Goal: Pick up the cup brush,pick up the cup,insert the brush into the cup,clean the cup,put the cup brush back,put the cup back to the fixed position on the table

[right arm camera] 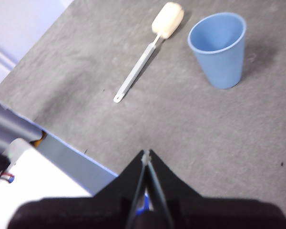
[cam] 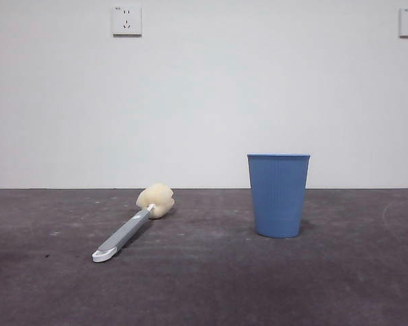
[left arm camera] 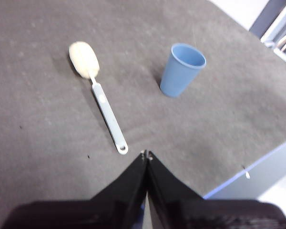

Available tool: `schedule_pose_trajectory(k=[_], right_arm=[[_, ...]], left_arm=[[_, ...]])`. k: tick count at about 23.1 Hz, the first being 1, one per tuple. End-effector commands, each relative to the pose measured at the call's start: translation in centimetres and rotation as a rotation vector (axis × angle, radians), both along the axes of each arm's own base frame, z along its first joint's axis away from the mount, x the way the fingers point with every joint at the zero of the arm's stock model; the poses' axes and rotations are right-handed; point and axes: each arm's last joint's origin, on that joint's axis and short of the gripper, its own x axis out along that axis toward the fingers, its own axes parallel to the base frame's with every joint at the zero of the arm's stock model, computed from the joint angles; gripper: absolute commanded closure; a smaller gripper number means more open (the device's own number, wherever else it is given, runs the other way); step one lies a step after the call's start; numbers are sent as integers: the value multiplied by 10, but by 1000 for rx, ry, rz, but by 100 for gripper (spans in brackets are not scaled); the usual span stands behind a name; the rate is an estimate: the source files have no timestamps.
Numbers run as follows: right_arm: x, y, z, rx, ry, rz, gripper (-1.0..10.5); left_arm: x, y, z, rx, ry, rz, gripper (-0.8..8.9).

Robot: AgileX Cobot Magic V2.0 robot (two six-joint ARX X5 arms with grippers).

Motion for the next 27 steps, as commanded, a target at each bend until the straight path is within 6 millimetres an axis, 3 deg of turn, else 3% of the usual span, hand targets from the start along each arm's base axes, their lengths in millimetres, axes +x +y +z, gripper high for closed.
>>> schedule_pose_trajectory(k=[1,4,5,9,10,14,18,23,27], right_arm=[[0,1,0,-18,-2,23,957],[1,1,-1,-21,0,24,913],[2,1,-1,-22,1,23,861],[3,1,-1,-22,10,20,464],[4,1,-1,-22,16,20,367],[8,1,-3,-19,38,16,348],[11,1,-4,-20,56,17,348],[12,2,-4,-21,62,16,349],[12,2,-4,-21,63,16,349]], left_arm=[[0,0,0,28,5,-23,821],[0,0,0,34,14,-5,796],[0,1,0,33,22,4,745],[0,1,-1,38,33,22,322],[0,1,-1,38,33,21,266],[1,1,-1,37,34,20,269],[14,1,-2,38,65,19,269],[54,-4,-6,25,141,-18,269],[92,-25,-14,47,181,-42,269]])
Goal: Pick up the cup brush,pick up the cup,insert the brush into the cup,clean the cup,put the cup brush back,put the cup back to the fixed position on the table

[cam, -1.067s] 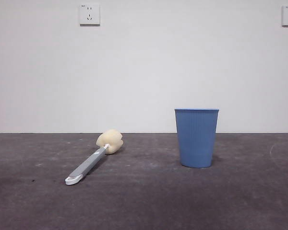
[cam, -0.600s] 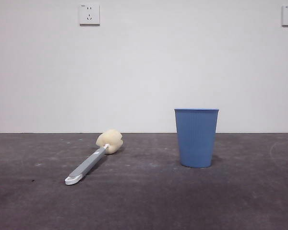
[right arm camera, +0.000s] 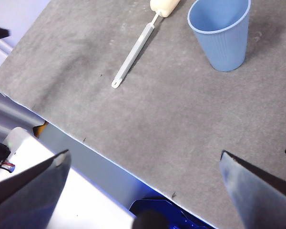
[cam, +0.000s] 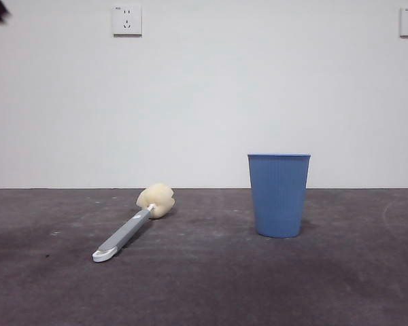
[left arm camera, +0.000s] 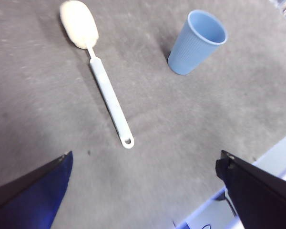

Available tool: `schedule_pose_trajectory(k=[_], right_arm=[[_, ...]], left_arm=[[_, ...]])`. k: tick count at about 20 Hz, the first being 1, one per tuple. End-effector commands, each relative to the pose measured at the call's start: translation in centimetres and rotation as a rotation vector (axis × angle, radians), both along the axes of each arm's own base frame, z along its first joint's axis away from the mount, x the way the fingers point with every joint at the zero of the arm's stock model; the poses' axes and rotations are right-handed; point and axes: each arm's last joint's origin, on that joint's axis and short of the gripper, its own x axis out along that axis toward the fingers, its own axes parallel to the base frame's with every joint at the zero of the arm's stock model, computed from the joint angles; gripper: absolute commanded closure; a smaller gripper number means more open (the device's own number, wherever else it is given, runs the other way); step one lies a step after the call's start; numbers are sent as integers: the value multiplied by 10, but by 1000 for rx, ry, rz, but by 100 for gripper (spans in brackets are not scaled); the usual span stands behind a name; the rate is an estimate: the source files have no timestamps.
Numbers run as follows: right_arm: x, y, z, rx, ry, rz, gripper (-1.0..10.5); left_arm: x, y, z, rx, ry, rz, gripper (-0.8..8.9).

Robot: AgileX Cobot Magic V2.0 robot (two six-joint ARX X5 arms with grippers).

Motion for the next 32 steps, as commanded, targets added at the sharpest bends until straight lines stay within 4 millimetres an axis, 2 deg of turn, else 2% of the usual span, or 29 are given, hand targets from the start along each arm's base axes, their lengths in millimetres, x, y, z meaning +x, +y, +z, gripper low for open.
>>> schedule_pose_trajectory(k=[1,9,13,15,20,26,27,30,31,32], right_arm=[[0,0,1,-2,-6,1,349],[3,0,0,1,10,-3,349],[3,0,0,2,11,-4,349],[3,0,0,2,11,-4,349],[3,0,0,2,11,-4,349],[3,0,0,2,11,-4,349],[3,0,0,2,11,-4,349],[3,0,0,2,11,-4,350],[3,0,0,2,11,-5,350],[3,0,0,2,11,-5,350]], left_arm=[[20,-18,-4,29,13,21,269],[90,-99,-42,313,124,101,271],[119,-130,-65,376,183,90,280],[128,-137,-82,388,223,96,279],[137,-143,-112,439,302,130,280],[140,-146,-128,450,347,152,285],[140,-146,-130,451,355,161,326],[139,-147,-130,454,357,155,667],[138,-148,-130,448,359,149,741],[138,-148,-130,446,359,147,765]])
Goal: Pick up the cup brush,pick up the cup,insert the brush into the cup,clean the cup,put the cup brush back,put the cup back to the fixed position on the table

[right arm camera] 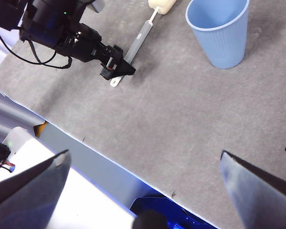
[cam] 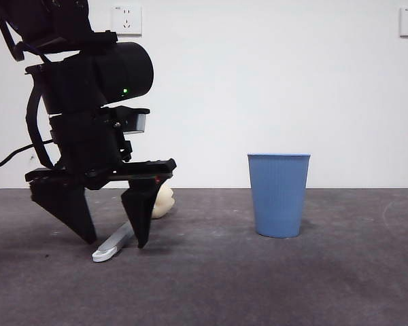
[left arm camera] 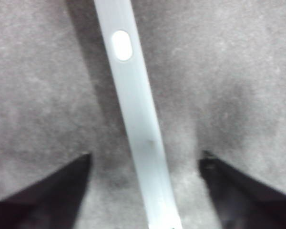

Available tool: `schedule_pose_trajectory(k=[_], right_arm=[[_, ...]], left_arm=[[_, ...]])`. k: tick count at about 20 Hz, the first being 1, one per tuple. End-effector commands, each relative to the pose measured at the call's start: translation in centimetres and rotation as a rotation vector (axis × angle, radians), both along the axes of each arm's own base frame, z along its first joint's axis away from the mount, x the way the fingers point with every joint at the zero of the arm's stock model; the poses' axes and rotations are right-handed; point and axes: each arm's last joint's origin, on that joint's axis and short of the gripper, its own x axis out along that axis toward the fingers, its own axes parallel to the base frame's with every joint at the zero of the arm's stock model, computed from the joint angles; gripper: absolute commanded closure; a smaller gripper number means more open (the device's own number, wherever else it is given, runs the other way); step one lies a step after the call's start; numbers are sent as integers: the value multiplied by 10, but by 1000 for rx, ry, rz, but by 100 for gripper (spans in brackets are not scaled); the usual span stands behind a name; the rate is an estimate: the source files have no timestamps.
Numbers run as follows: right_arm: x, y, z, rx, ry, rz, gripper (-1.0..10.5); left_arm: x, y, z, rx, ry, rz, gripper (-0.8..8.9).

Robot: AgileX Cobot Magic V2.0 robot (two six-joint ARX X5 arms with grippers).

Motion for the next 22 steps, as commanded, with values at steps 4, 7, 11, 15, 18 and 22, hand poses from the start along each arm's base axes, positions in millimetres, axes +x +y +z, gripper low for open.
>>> schedule_pose_trajectory(k=[4,7,11,15,18,22], right_arm=[[0,0,1,2,-3,-3,350],[0,0,1,2,-3,-2,351],[2,0,0,9,14,-10,351],[8,1,-2,15,49,-13,351],[19,3,-1,22,26,-12,351],[49,9,-2,-10,-38,-27,351]], left_arm=[[-4,-5,-5,2,16,-13,825],[-5,-5,-5,8,26,-16,822],[-8,-1,2,18,33,-21,822],[-15,4,28,-13,-32,-43,822],[-27,11,58,-61,-81,-99,822],[-57,29,101,-97,-140,-147,822]])
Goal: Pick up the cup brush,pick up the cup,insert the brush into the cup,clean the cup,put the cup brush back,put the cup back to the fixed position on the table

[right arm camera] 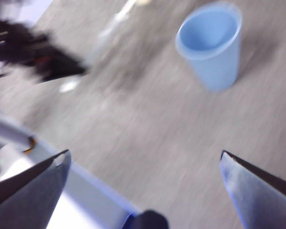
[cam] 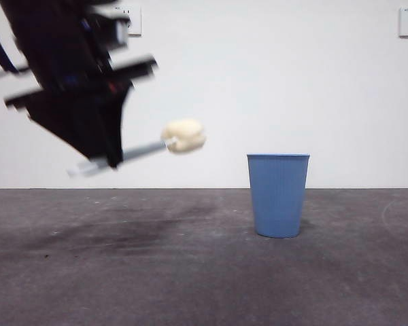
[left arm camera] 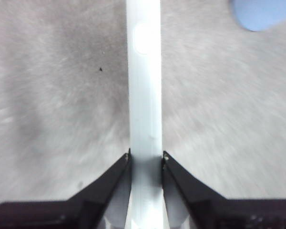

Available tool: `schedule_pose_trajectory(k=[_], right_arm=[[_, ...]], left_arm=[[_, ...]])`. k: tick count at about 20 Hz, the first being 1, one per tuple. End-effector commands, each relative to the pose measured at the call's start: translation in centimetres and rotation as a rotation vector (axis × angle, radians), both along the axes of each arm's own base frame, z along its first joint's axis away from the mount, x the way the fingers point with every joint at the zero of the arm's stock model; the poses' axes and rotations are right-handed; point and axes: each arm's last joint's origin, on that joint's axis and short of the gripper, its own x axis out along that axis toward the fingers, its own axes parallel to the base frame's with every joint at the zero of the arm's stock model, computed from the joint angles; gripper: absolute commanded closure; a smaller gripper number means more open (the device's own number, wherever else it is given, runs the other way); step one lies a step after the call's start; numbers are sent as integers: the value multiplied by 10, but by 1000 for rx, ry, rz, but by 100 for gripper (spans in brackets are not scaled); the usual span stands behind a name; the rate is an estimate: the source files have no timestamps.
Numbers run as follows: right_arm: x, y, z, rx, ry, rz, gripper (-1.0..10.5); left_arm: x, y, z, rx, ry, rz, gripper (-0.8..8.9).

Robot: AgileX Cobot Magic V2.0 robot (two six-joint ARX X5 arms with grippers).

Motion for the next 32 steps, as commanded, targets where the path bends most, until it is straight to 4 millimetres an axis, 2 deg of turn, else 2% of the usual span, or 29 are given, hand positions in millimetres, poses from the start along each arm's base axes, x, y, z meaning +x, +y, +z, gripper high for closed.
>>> schedule_pose_trajectory(k=[1,4,6,9,12,24,32], right_arm=[[19,5,-4,-31,-7,-14,351],[42,20,-17,-72,-24,11,351],[55,34,-34,-111,-25,13,351],[63,51,-63,-187,-42,-15,351],[69,63,-86,-157,-94,-66,351],[113,85,-143,-173,-218,-126,349],[131,93,-161,-115,-334,-139,349]], left_arm=[[-18,11,22,-14,-58,-40,822],[-41,27,49,-57,-127,-40,822],[-55,36,62,-78,-165,-38,822],[-71,47,71,-85,-180,-40,822],[-81,54,76,-85,-185,-40,822],[-86,57,74,-61,-148,-41,822],[-86,57,74,-65,-145,-35,822]])
